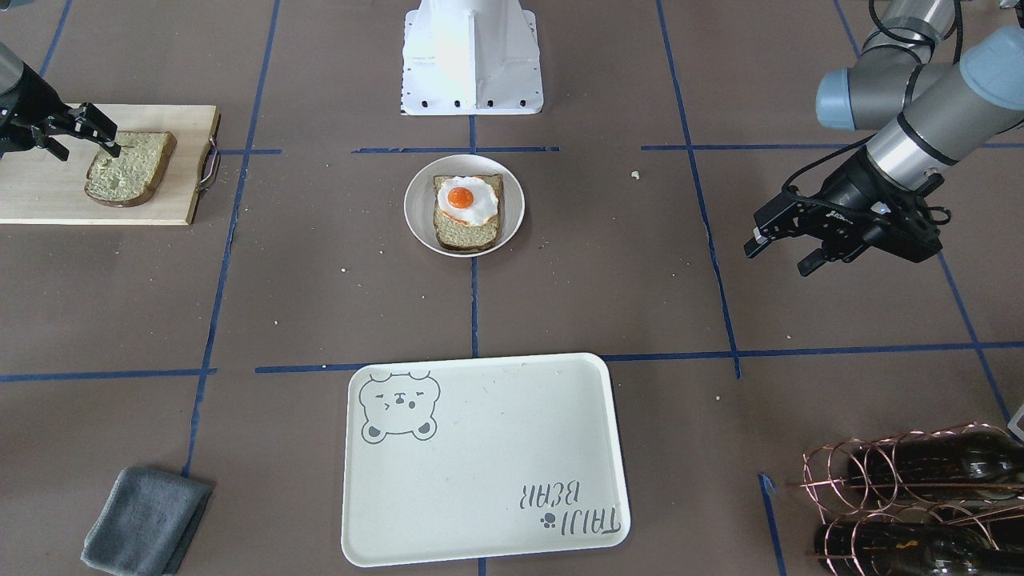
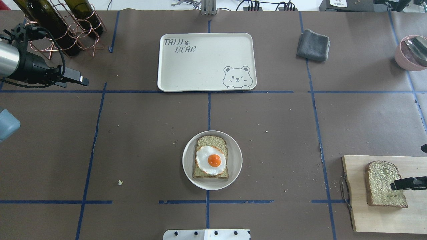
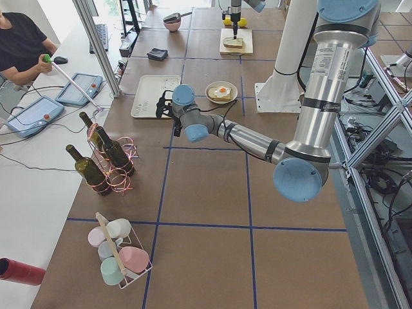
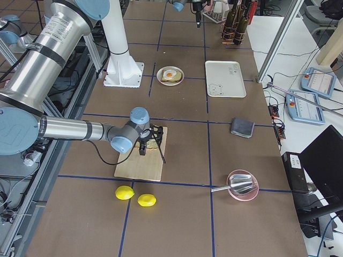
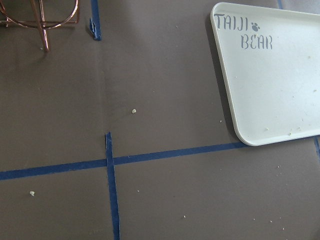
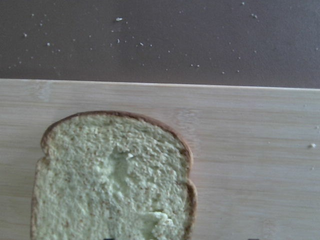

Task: Make sandwich and place on tray
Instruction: 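Move the right gripper to the board bread while the left arm advances, then grasp the bread slice on the cutting board with the right gripper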

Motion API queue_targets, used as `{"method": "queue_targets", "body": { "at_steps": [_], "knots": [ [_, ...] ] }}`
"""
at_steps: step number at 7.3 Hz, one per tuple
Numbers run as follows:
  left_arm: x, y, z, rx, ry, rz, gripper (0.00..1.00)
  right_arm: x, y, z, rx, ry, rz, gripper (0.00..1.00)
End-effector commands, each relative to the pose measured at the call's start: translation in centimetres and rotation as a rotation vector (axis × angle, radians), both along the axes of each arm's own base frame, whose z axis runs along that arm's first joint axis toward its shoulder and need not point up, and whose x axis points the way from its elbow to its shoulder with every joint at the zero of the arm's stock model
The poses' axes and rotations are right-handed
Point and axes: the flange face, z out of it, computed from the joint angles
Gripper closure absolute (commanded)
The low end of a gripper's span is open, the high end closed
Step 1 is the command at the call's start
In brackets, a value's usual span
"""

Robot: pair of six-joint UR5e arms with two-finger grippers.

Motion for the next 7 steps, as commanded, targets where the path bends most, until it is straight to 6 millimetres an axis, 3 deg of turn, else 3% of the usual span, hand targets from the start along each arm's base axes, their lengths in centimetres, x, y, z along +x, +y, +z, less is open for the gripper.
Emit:
{"method": "queue_targets", "body": {
  "at_steps": [1, 3, 7],
  "knots": [
    [0.00, 0.00, 0.00, 0.001, 0.000, 0.000, 0.00, -0.81, 0.12, 0.36, 0.001, 0.004, -0.018, 0.22],
    [-0.01, 0.01, 0.16, -0.002, -0.002, 0.000, 0.00, -1.09, -0.03, 0.44, 0.002, 0.002, -0.020, 0.39],
    [-0.10, 0.00, 0.24, -0.003, -0.002, -0.001, 0.00, -1.09, -0.02, 0.42, 0.002, 0.001, -0.021, 0.99]
  ]
}}
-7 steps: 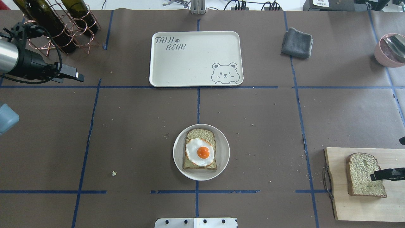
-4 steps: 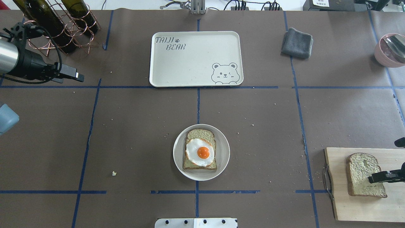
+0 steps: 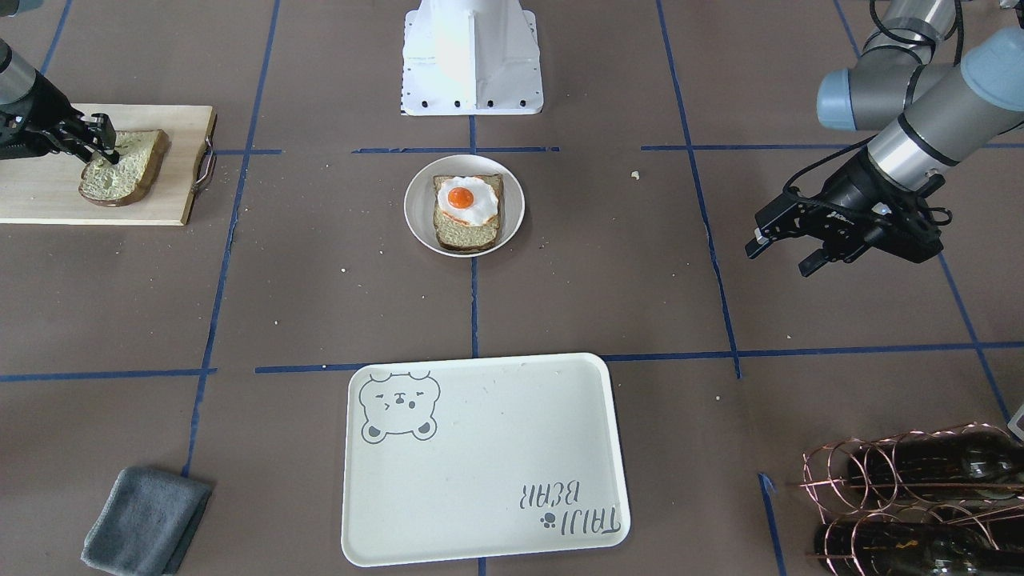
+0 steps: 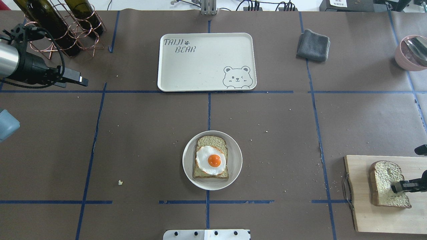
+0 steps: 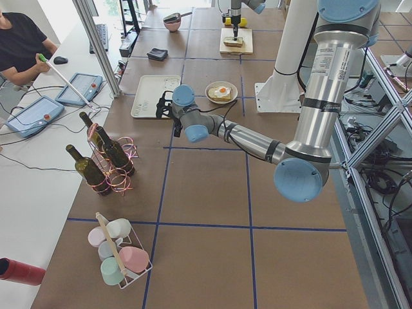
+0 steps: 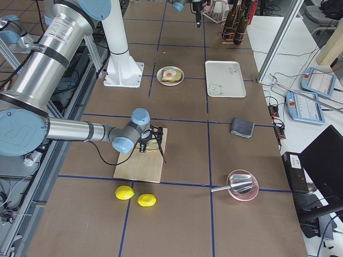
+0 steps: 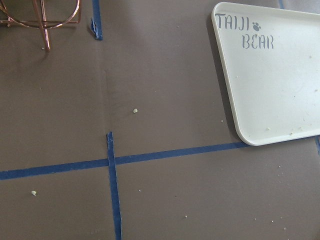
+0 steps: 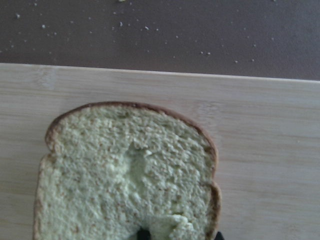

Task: Make sandwich and place on tray
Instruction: 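Grasp the bread slice on the cutting board with the right gripper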

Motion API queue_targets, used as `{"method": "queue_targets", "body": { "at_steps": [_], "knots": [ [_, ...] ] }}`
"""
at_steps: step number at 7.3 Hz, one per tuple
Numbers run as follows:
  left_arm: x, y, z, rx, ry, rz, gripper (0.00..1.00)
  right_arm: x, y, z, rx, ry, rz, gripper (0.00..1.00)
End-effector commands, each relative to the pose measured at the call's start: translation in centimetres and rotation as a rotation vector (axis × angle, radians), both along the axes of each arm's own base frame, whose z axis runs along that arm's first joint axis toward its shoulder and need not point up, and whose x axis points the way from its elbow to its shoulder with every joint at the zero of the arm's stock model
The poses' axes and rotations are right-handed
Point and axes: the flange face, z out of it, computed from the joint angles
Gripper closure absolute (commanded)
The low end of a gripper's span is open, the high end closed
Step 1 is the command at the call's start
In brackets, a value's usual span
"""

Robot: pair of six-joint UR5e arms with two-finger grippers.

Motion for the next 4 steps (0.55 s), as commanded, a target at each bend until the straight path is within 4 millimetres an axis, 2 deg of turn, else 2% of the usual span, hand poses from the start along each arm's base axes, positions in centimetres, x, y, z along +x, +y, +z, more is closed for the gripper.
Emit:
{"method": "queue_targets", "body": {
  "at_steps": [1, 4],
  "knots": [
    [0.0, 0.0, 0.1, -0.002, -0.001, 0.000, 0.00, 0.0, 0.0, -0.2, 0.003, -0.004, -0.001, 1.00],
    [0.0, 0.0, 0.3, -0.004, -0.003, 0.000, 0.00, -0.4, -0.3, -2.0, 0.021, -0.040, -0.004, 1.00]
  ]
}}
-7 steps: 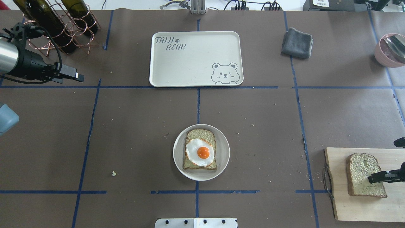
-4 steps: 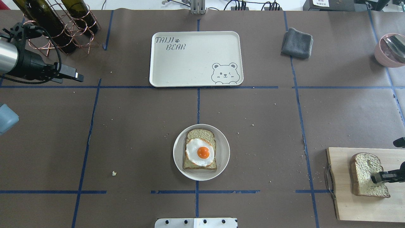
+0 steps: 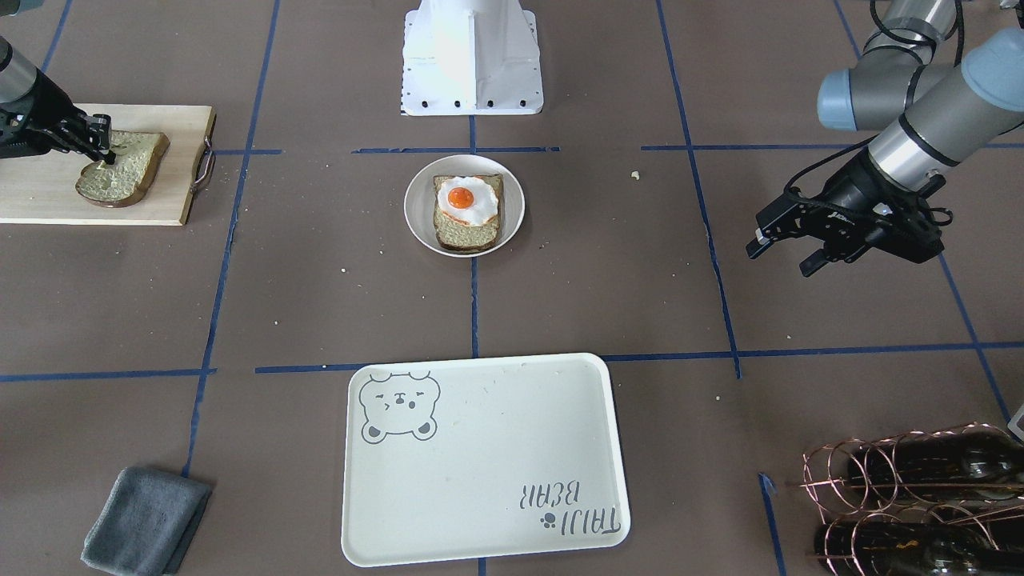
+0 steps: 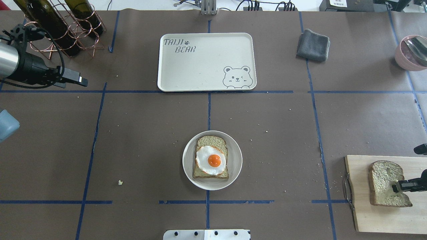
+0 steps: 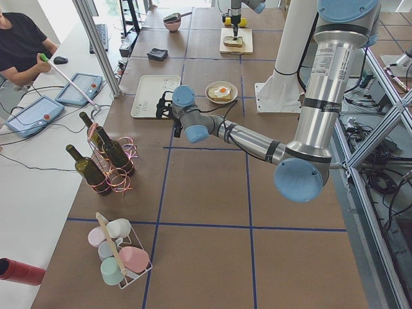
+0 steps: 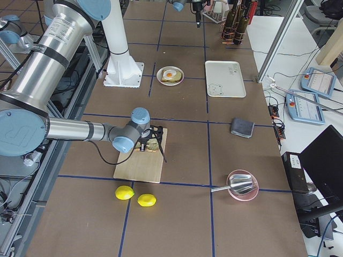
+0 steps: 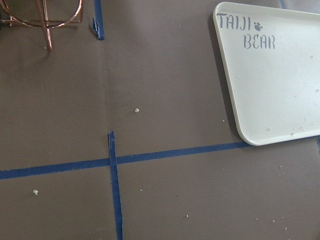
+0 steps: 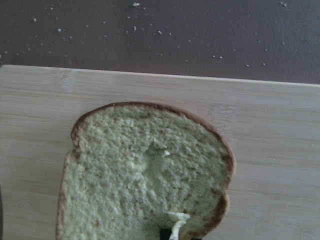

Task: Make sandwich and place on tray
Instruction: 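Grasp the bread slice on the cutting board with the right gripper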

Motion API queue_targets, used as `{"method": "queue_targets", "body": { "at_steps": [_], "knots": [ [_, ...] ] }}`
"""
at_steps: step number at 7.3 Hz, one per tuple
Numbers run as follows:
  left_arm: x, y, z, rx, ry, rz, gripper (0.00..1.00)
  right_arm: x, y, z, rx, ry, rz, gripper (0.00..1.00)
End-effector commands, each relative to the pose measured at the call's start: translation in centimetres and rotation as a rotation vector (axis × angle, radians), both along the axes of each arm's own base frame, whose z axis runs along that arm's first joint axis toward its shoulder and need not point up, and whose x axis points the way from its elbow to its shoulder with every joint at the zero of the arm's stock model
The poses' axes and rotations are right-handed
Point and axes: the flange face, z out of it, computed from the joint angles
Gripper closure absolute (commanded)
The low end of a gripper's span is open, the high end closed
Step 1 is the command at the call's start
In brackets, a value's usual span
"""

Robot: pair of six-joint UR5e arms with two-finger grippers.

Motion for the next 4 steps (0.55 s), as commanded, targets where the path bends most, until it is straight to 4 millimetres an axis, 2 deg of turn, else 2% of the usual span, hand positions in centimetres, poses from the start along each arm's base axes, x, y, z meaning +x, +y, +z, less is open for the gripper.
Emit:
{"method": "queue_targets", "body": {
  "at_steps": [1, 2, 4],
  "knots": [
    [0.0, 0.0, 0.1, -0.001, -0.001, 0.000, 0.00, -0.4, -0.3, -1.4, 0.014, -0.026, 0.000, 1.00],
    [0.0, 0.0, 0.2, -0.003, -0.002, 0.000, 0.00, -0.3, -0.3, -1.5, 0.016, -0.028, 0.001, 1.00],
    [0.0, 0.0, 0.1, -0.001, -0.001, 0.000, 0.00, -0.2, -0.6, -3.3, 0.037, -0.056, 0.010, 1.00]
  ]
}}
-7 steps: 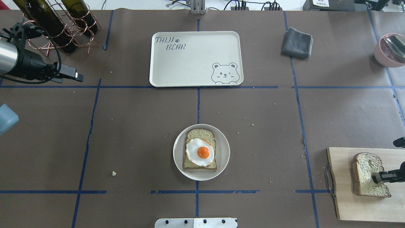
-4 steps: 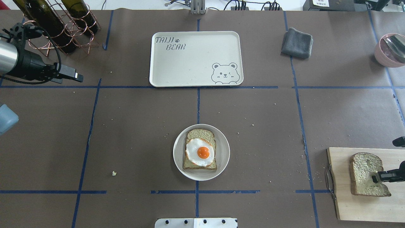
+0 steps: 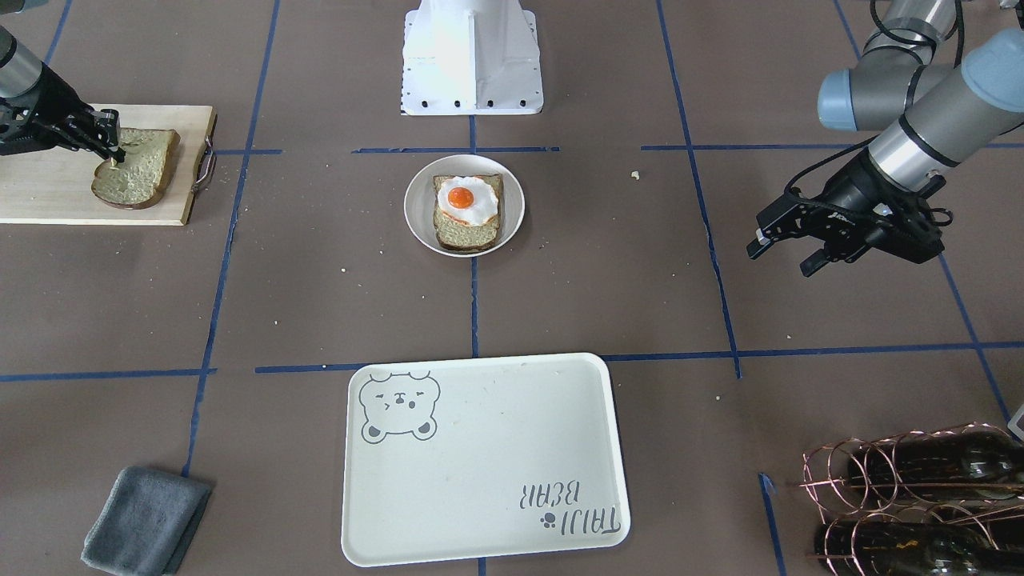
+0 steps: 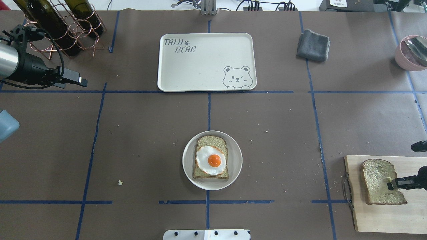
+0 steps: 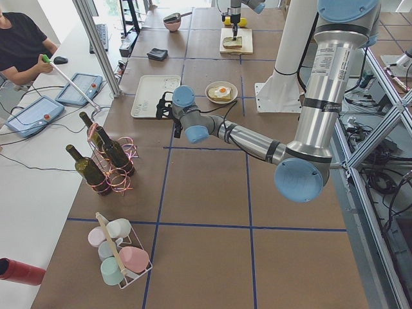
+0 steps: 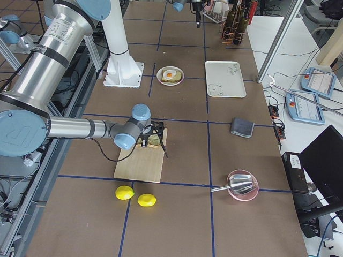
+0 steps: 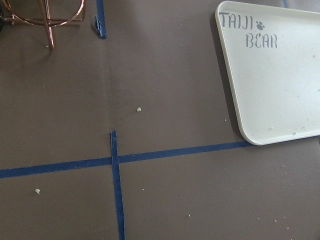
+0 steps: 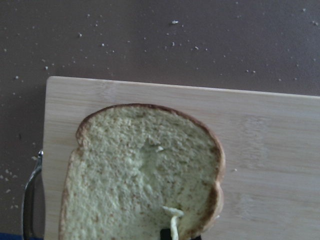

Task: Make sandwich and place on tray
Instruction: 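Lift the bread slice and carry it over the egg-topped bread on the plate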

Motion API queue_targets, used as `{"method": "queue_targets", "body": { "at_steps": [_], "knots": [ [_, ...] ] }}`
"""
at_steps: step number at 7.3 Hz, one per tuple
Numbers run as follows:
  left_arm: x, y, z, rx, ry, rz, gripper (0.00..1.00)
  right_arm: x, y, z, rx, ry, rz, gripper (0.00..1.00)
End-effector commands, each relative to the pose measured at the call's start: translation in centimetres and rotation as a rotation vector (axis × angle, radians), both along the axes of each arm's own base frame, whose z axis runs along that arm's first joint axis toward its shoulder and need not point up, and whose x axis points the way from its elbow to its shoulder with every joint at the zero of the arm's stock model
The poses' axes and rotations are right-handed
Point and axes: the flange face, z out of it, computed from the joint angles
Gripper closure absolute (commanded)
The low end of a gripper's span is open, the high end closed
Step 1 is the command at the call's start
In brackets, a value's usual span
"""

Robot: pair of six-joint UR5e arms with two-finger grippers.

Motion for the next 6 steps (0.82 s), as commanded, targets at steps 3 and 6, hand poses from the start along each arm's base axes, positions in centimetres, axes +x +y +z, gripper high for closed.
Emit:
{"method": "queue_targets", "body": {
  "at_steps": [3, 6],
  "knots": [
    [0.0, 0.0, 0.0, 0.001, 0.000, -0.001, 0.00, -2.2, -2.8, -9.0, 0.055, -0.173, 0.059, 1.00],
    [0.0, 0.0, 0.0, -0.001, 0.001, -0.001, 0.00, -9.4, -8.2, -19.3, 0.071, -0.374, 0.115, 1.00]
  ]
}}
